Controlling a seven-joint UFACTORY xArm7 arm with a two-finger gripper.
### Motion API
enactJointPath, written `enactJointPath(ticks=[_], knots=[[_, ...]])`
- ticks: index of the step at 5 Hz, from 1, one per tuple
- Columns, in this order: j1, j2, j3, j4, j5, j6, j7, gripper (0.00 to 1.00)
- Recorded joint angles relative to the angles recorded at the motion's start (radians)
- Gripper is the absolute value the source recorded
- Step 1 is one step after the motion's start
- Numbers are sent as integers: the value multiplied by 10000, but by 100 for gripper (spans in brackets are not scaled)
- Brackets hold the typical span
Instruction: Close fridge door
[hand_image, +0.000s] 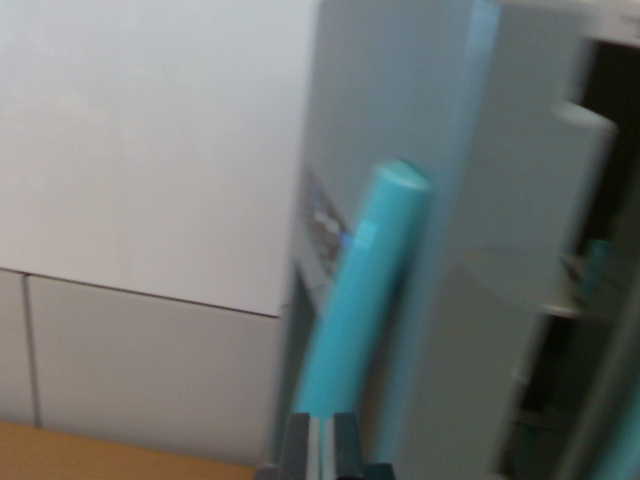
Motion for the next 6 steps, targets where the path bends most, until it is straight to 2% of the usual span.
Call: enactJointPath(ticks=[1, 2, 3, 4, 5, 6], knots=[[0, 0, 0, 0, 0, 0, 0, 100], [0, 767, 59, 476, 0, 0, 0, 100], [0, 767, 59, 476, 0, 0, 0, 100], [0, 1459, 121, 798, 0, -1, 0, 100], [0, 1459, 121, 798, 0, -1, 0, 100], [0, 2097, 133, 1108, 0, -1, 0, 100]])
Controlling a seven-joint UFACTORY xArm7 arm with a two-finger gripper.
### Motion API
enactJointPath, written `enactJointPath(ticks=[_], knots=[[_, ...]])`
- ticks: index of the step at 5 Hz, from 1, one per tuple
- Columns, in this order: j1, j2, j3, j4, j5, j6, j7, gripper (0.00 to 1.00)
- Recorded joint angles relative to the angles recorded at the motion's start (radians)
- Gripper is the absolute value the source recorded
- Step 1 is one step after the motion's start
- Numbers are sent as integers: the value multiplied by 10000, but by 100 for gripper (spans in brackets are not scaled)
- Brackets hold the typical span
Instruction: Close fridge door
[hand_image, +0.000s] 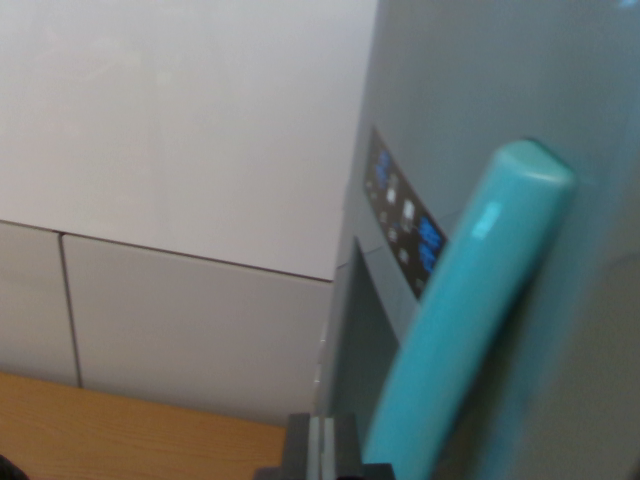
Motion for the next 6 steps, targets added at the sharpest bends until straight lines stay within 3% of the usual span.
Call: enactJointPath(ticks=[1, 2, 3, 4, 5, 6], knots=[[0, 0, 0, 0, 0, 0, 0, 100], [0, 575, -3, 415, 0, -1, 0, 100], [0, 575, -3, 415, 0, -1, 0, 100], [-18, 943, -175, 545, 0, -2, 0, 100], [-18, 943, -175, 545, 0, -2, 0, 100], [-19, 1061, -537, 546, 0, -2, 0, 100]])
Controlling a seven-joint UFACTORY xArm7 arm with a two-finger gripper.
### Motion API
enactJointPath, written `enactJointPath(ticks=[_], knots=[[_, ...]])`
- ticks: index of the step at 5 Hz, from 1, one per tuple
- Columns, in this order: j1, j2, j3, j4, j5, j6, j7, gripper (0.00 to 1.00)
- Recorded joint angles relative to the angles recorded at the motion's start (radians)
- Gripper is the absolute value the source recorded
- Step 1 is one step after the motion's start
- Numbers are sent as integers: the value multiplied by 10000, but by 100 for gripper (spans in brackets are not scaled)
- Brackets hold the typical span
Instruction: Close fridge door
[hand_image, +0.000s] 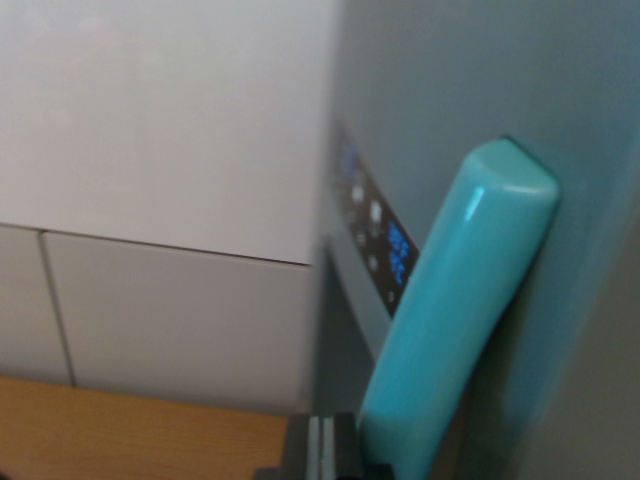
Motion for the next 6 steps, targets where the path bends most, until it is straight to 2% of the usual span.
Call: enactJointPath(ticks=[1, 2, 3, 4, 5, 6], knots=[[0, 0, 0, 0, 0, 0, 0, 100], [0, 109, -401, 3, 0, 0, 0, 100], [0, 109, -401, 3, 0, 0, 0, 100], [0, 421, -792, 139, 0, 0, 0, 100], [0, 421, -792, 139, 0, 0, 0, 100], [0, 943, -1181, 550, 0, 0, 0, 100]])
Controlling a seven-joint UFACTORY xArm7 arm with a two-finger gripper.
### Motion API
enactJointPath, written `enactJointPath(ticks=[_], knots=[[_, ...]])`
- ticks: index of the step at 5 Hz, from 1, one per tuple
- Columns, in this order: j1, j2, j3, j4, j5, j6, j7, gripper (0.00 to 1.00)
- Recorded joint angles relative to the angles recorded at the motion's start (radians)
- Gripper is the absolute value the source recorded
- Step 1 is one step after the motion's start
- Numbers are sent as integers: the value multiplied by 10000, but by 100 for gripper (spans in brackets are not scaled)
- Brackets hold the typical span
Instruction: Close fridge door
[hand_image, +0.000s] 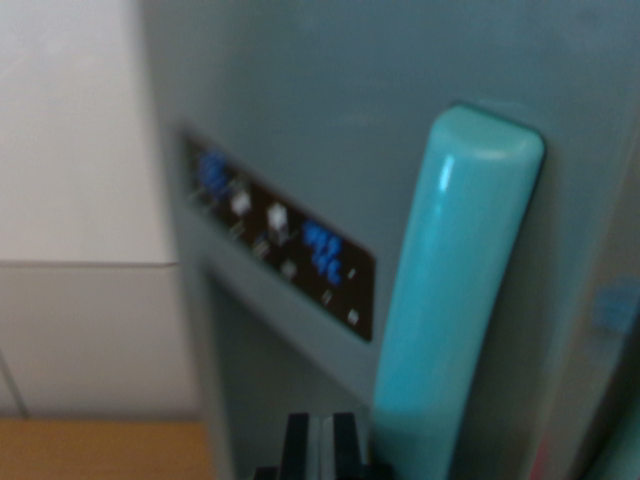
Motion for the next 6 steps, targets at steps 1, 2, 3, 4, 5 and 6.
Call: enactJointPath(ticks=[1, 2, 3, 4, 5, 6], knots=[[0, 0, 0, 0, 0, 0, 0, 100], [0, 554, -327, 420, 0, 0, 0, 100], [0, 554, -327, 420, 0, 0, 0, 100], [0, 1051, -636, 703, 0, 0, 0, 100], [0, 1051, -636, 703, 0, 0, 0, 100], [0, 1387, -877, 875, 0, -1, 0, 100]])
